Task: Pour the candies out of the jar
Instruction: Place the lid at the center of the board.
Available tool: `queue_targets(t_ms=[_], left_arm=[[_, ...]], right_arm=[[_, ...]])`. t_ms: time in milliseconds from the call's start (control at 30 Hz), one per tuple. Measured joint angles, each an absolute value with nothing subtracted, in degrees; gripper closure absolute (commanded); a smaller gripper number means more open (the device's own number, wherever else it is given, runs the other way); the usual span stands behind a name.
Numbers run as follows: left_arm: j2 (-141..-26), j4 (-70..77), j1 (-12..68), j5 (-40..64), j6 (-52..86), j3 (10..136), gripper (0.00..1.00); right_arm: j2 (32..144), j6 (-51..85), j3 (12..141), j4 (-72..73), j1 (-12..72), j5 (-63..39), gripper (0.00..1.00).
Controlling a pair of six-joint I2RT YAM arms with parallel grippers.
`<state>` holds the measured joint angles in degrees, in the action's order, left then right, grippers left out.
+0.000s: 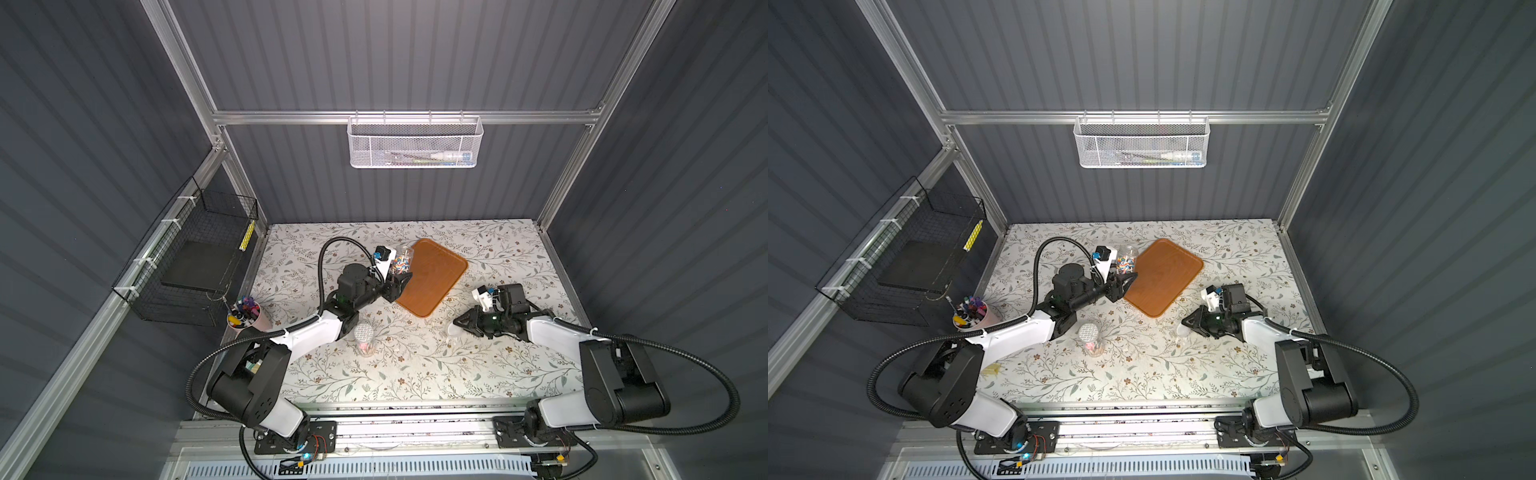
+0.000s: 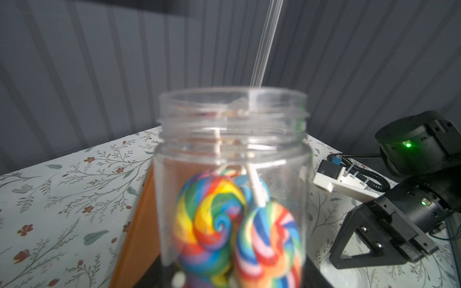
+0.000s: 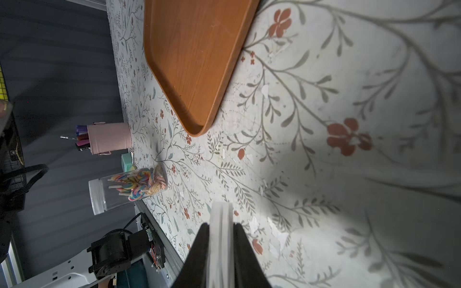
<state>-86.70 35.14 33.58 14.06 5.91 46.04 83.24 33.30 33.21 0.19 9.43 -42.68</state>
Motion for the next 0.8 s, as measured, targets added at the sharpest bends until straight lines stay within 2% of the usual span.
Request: queue_targets(t_ms=[467,667,800], left_arm=[[-86.04,33.19,33.61,11.94,5.54,45.45,1.0],[-86.04,32.51,33.61,11.97,5.52,45.39,1.0],[-86.28,31.18,33.61,11.99,5.08,45.39,1.0]], right_arm=[[87.15,32.27,33.21,2.76,9.43,-42.35,0.76],[86.83,29.93,33.65,-1.23,9.43,-39.16,0.57],[83.79,28.08,36.01,-7.81,9.5,-33.28,0.52]])
